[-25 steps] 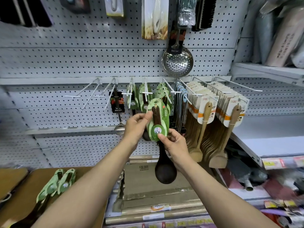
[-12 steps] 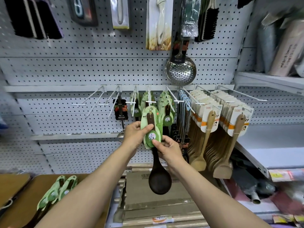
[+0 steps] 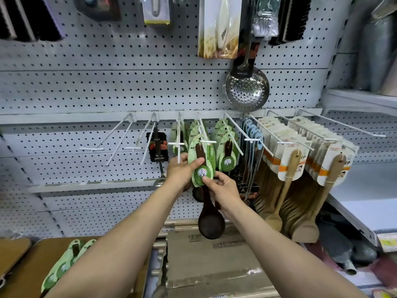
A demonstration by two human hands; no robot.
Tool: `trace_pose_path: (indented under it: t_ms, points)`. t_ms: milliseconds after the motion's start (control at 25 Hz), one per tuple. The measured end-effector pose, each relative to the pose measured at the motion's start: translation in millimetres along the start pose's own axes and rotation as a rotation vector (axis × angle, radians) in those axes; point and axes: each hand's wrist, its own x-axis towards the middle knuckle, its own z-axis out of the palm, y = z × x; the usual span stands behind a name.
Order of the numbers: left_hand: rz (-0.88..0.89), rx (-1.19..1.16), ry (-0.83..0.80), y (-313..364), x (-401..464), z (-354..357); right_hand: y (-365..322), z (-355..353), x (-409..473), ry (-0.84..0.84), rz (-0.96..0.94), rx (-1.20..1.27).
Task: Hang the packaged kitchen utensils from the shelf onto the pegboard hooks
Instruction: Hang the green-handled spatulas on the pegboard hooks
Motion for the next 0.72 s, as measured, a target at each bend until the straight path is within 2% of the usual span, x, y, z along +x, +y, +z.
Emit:
trace_pose_path:
  t_ms: [280, 480, 640, 720]
  points:
    - [0.066, 0.119, -0.053, -8.0, 52.1, -2.0, 8.2, 12.3, 38.9, 0.112, 0.048, 0.052]
    - [0.063, 0.144, -0.101, -44.5, 89.9, -4.3, 11.0, 15.7, 48.9, 0.172, 0.054, 0.033]
    - [0.114, 0.169, -0.08, -52.3, 93.0, -3.2, 7.9, 18.0, 42.3, 0.189, 0.059, -0.043]
    - [0.142, 0.2, -0.067, -35.2, 70.9, -5.8, 2.1, 19.8, 35.7, 0.216, 0.064, -0.097]
